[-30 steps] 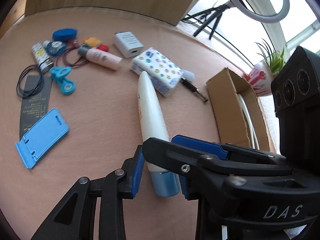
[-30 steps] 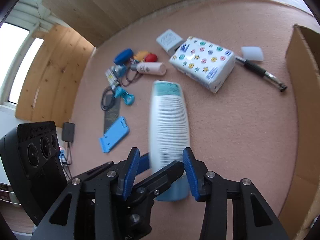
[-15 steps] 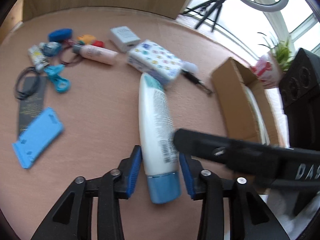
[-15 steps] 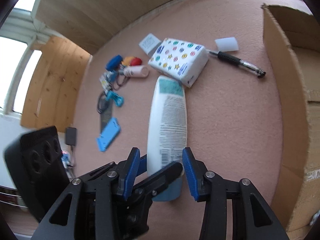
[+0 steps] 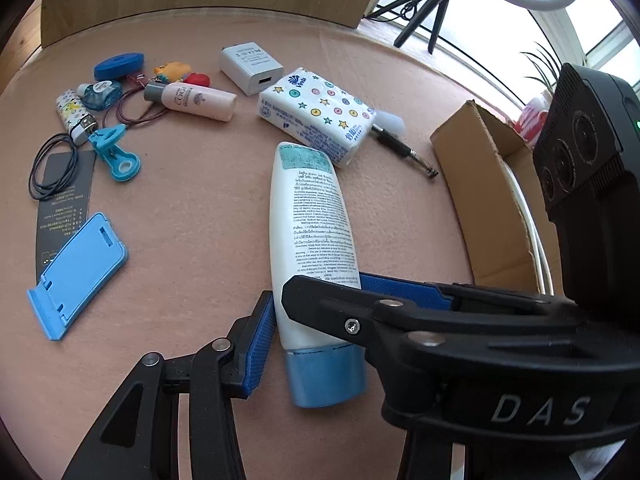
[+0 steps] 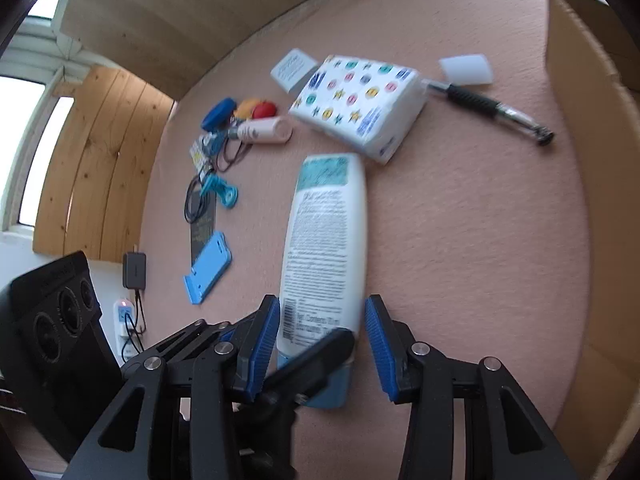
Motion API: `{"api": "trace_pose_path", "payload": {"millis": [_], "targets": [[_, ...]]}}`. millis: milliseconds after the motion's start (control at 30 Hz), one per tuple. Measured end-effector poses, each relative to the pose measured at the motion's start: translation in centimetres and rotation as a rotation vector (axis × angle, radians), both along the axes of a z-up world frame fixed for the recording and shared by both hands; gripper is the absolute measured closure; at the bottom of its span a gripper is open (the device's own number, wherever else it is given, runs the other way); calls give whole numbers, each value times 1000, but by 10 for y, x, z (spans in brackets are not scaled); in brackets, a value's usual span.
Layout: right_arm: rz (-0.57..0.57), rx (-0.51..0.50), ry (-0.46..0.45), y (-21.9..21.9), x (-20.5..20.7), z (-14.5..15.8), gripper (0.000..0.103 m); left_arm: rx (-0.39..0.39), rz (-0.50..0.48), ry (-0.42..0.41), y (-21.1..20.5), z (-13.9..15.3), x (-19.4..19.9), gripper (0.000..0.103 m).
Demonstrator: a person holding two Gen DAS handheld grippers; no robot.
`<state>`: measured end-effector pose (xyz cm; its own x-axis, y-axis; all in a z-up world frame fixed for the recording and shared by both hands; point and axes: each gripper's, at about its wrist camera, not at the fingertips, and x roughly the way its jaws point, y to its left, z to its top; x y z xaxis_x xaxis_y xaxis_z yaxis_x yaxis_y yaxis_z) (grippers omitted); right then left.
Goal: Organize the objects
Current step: 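Lift the lotion tube with the right tool and carry it into the box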
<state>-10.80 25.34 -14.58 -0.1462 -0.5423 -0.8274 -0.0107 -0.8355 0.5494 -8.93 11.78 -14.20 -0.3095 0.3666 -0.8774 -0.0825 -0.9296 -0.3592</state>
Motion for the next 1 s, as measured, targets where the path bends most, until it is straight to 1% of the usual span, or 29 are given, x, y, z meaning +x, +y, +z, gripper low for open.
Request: {"api": "trace_pose_path", "payload": {"millis": [100,200,333,467,600,667,867,1000], "targets": [[0,12,10,-4,2,0,62,21,8,-4,-3,2,0,55],[-14,14,19,-3,4,4,63,43,16,11,-2,11,1,55],[-19,14,55,2,7,23,64,58,6,55,6,32,2,55],[-36,12,95,15,9,47,64,70,-16,103,19,55,2,55],[-55,22,142,31,13,72,64,85,-49,138,38,72,3,55],[-71,27,161,42,17,83,64,93,-72,145,54,78,0,55],[-126,51,179,80,33,100,64,129,-161,145,101,86,5,55],[-166,73,182,105,48,105,64,146,-227,131,134,83,11,55]]}}
